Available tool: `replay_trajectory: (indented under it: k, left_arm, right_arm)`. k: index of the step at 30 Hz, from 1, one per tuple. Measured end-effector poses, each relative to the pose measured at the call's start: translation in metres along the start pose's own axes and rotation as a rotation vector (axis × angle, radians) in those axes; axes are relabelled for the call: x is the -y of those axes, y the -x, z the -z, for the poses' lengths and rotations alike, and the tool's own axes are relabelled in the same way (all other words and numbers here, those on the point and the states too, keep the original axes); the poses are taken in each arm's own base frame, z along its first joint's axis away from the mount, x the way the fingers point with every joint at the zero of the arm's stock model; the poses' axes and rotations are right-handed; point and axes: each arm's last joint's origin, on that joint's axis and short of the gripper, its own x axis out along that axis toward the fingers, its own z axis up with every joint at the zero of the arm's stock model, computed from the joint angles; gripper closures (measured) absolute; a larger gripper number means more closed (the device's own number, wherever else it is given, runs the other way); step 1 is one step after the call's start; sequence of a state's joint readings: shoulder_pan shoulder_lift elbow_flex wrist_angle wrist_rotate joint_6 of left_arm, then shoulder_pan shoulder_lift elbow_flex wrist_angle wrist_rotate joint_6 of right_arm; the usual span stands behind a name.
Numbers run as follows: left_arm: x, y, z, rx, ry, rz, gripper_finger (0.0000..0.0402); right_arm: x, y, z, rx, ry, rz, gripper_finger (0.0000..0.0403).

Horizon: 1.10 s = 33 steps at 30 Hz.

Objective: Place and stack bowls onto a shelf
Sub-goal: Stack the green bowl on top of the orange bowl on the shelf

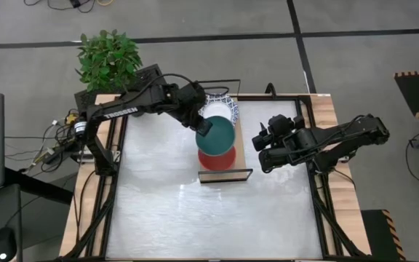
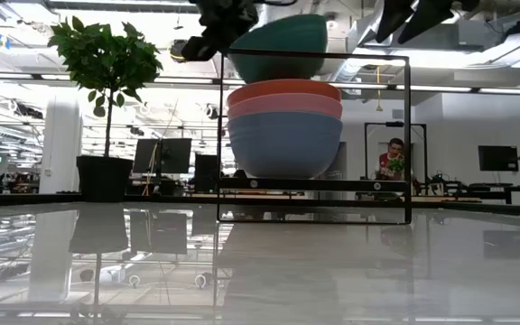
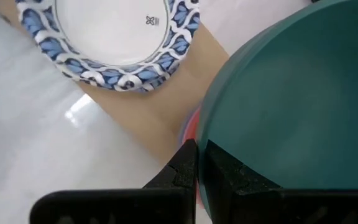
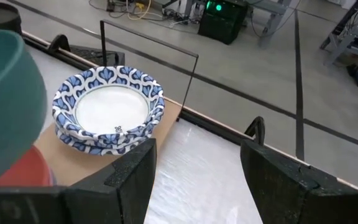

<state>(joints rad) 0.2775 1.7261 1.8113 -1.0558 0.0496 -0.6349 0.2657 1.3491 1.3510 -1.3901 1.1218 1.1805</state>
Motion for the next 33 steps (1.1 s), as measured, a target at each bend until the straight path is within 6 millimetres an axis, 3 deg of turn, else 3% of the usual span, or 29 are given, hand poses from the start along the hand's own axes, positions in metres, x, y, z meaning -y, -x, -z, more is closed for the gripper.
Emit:
replay_trajectory:
  k: [14,23,33]
  left_arm:
    - [0.018,-0.011,0.018,-0.144,0.297,0.045,0.0401]
    - [0.018,-0.012,0.022,-0.144,0.327,0.001,0.0401]
    - [0.016,-0.029,0.026,-0.228,0.332,-0.052,0.0401]
  right_arm:
    - [0.003,0.000,0.001,-0.008,0.045,0.018,0.0143]
    - [0.004,0.000,0.002,-0.009,0.051,0.020,0.0143]
    - [0.004,0.000,0.002,-0.009,0.054,0.022,0.0143]
